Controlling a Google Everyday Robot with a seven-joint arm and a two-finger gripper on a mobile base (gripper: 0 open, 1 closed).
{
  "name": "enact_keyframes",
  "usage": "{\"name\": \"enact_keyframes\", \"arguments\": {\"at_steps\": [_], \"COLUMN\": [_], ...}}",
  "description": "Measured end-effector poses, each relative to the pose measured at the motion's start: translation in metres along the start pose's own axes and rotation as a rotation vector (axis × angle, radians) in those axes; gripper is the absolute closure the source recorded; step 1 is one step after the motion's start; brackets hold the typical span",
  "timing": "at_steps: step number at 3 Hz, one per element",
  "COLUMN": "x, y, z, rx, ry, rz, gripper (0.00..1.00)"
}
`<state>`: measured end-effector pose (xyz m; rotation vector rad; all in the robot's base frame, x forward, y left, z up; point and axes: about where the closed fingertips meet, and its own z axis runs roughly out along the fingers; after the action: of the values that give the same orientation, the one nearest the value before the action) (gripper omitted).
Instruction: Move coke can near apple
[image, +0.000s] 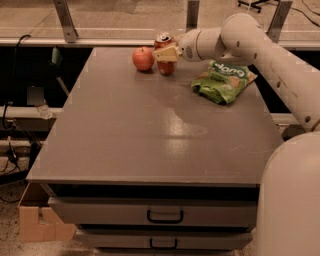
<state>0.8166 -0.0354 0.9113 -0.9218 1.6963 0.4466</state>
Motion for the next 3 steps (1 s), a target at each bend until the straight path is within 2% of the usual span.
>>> {"name": "enact_keyframes", "arguments": {"at_steps": [1, 2, 3], "x": [0.001, 0.000, -0.010], "y": [0.003, 0.004, 0.009], "z": [0.003, 0.003, -0.012], "rx": [-0.007, -0.008, -0.004], "ry": [0.001, 0.001, -0.011], "rz": [0.006, 0.006, -0.027], "gripper": [0.00, 0.00, 0.00]}}
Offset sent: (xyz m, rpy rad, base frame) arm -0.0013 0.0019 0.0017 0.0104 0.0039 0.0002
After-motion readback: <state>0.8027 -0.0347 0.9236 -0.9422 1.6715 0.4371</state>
